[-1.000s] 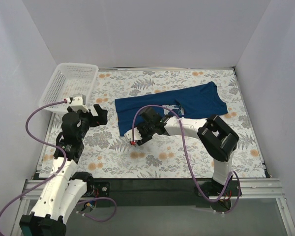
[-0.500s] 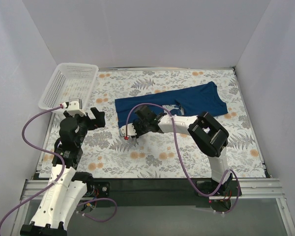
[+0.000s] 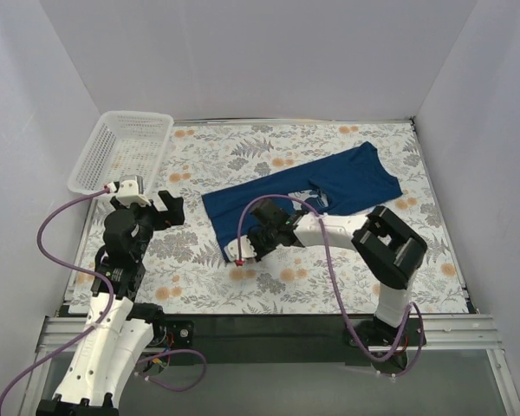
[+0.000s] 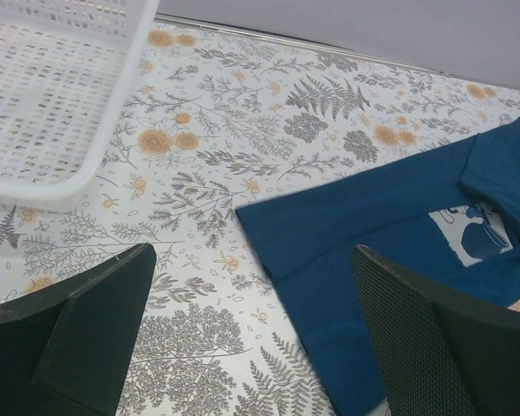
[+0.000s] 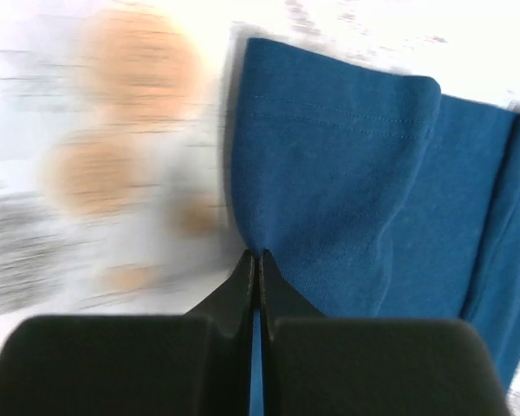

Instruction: Fold and stack the t-shirts

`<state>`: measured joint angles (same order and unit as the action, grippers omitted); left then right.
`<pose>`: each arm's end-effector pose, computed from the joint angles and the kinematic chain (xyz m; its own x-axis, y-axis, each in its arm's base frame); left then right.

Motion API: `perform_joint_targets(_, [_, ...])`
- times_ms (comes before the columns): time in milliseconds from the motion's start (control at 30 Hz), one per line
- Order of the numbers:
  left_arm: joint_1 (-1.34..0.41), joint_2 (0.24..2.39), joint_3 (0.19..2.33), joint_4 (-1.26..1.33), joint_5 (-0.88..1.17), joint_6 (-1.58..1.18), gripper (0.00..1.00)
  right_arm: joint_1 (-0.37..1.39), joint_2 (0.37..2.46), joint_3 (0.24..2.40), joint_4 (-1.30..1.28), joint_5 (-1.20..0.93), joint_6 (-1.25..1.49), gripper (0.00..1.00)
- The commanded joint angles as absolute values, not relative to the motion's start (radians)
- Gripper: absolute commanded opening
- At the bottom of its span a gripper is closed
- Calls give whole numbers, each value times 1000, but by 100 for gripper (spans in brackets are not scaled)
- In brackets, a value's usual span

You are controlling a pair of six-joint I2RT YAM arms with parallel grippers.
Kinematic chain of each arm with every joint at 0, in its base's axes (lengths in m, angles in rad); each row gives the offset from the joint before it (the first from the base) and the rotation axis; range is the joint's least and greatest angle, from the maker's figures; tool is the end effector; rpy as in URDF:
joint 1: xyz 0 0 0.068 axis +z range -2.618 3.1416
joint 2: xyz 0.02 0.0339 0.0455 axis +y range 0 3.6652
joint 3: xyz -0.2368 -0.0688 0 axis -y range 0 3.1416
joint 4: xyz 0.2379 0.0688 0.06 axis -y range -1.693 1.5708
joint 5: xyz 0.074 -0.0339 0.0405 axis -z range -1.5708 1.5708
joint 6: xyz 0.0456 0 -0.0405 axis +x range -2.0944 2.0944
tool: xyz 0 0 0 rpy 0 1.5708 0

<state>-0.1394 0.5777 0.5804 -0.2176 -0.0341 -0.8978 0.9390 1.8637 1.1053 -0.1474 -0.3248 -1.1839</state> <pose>0.1747 -0.0229 0.2780 -0.2144 -0.7591 -0.6147 -0.0991 0.6430 -0.7594 0.2095 0.3109 0.1279 0.6406 -0.6108 -0.4654 -0.7628 -0.4368 -0.4767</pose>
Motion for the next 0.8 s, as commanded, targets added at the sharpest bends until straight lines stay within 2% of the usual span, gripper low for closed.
perform_joint_targets(0, [-133,592,574,-213,20,-899,88,994,1734,964,-307,-426,-1226,1])
perform_joint_targets(233, [-133,696,572,-157,294,-923,86,1084,1468,714,-403,-436,-1117,1])
perform_joint_targets(267, [-133,718,574,-132,326,-943,85,1088,1448,691,-405,-416,-1092,21])
perform_joint_targets(300, [-135,739,578,-121,384,-960,85,1088,1427,687,-408,-414,-1072,33])
perform_joint_targets(367, [-135,825,589,-91,435,-988,84,1085,1359,695,-426,-402,-1020,48])
perform_joint_targets(467, [-138,955,626,-52,514,-1048,82,1020,1280,759,-520,-438,-1031,56])
perform_joint_targets(633, [-224,1175,751,-6,514,-1080,80,808,1142,876,-624,-462,-1023,56])
perform_joint_targets(700, [-299,1321,805,-6,482,-1066,79,711,1103,867,-563,-454,-971,55])
perform_joint_targets(767, [-360,1423,897,-6,469,-1049,77,548,1056,813,-462,-398,-784,54])
